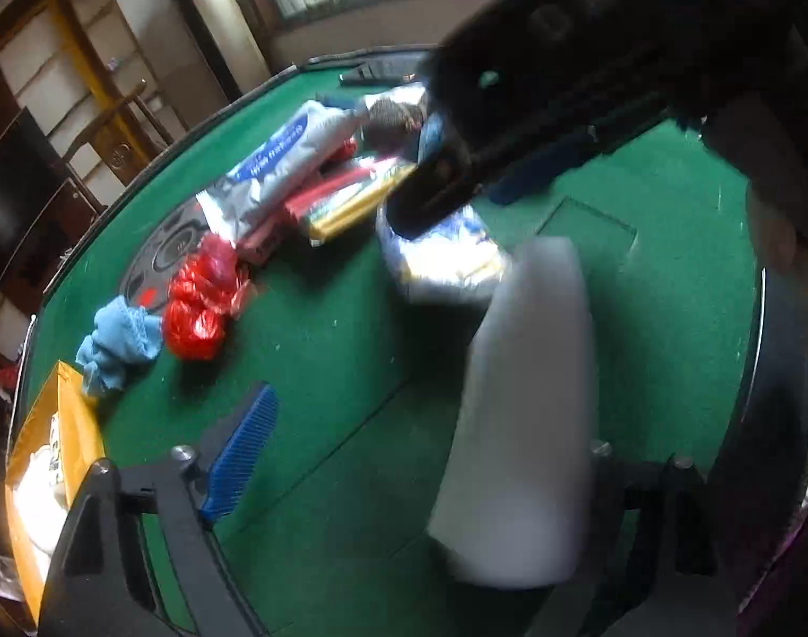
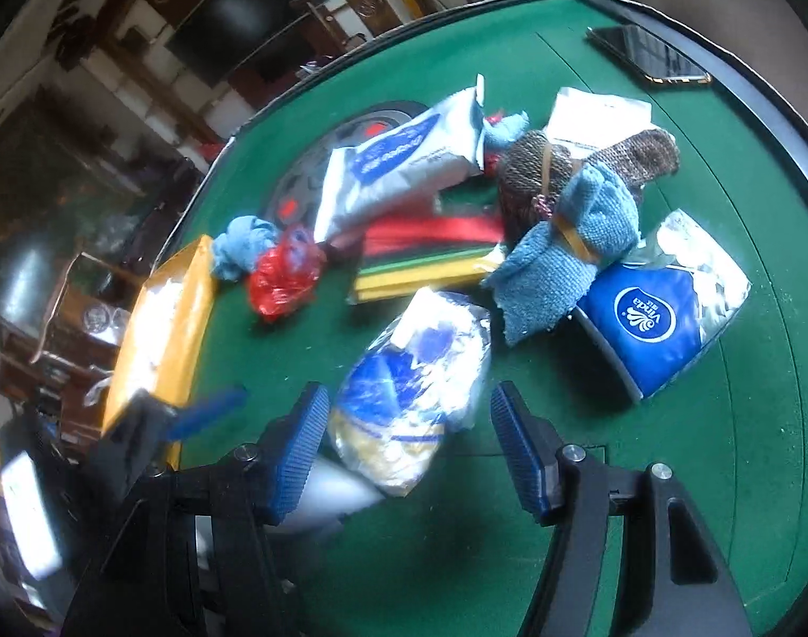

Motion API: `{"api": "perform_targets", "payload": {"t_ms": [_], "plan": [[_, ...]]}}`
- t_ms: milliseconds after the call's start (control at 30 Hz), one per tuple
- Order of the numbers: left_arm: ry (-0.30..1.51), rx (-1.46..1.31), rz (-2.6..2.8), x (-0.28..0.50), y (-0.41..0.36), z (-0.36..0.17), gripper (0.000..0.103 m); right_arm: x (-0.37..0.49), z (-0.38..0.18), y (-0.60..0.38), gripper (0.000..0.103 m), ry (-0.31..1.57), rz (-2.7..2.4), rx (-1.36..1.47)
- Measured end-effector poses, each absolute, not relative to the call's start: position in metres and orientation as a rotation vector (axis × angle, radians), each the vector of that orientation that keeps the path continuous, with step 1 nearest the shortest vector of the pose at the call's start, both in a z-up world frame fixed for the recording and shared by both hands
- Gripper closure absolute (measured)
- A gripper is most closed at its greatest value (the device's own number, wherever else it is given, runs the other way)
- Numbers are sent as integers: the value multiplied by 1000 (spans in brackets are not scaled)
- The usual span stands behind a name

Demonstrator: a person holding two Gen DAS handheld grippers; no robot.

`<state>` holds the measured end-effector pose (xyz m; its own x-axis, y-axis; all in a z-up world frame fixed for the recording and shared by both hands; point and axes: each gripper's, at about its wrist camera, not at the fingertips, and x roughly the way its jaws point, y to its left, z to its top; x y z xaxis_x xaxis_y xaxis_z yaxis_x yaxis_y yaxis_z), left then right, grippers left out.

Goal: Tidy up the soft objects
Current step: 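Grasp the white foam sheet with left while right reaches toward the clear bag with blue item, then carry foam sheet into yellow tray and release with left while right places clear bag in tray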

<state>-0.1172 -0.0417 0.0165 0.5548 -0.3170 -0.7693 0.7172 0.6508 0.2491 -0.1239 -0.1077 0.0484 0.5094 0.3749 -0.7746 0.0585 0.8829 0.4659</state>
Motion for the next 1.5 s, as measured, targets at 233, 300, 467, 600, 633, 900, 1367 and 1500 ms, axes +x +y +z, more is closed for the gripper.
{"api": "perform_targets", "payload": {"t_ms": [233, 300, 467, 600, 633, 900, 1367, 1500], "plan": [[848, 335, -728, -103, -16, 29, 91, -112, 38, -98, 44, 1056, 170, 448], [835, 286, -715, -105, -2, 39, 91, -113, 39, -94, 44, 1048, 153, 427], [794, 183, -686, -121, 33, 62, 91, -119, 45, -90, 44, 1026, 145, 407], [764, 89, -643, -131, 70, 78, 91, -118, 42, -89, 56, 1029, 131, 403], [762, 71, -626, -130, 81, 79, 91, -118, 40, -88, 59, 1025, 137, 412], [766, -3, -372, -124, 188, 89, 91, -144, 65, -89, 87, 927, 160, 411], [812, -105, -153, -88, 278, 80, 91, -148, 113, -37, 90, 821, 269, 312], [851, -93, -140, -65, 279, 77, 91, -144, 130, -7, 90, 800, 333, 265]]}}
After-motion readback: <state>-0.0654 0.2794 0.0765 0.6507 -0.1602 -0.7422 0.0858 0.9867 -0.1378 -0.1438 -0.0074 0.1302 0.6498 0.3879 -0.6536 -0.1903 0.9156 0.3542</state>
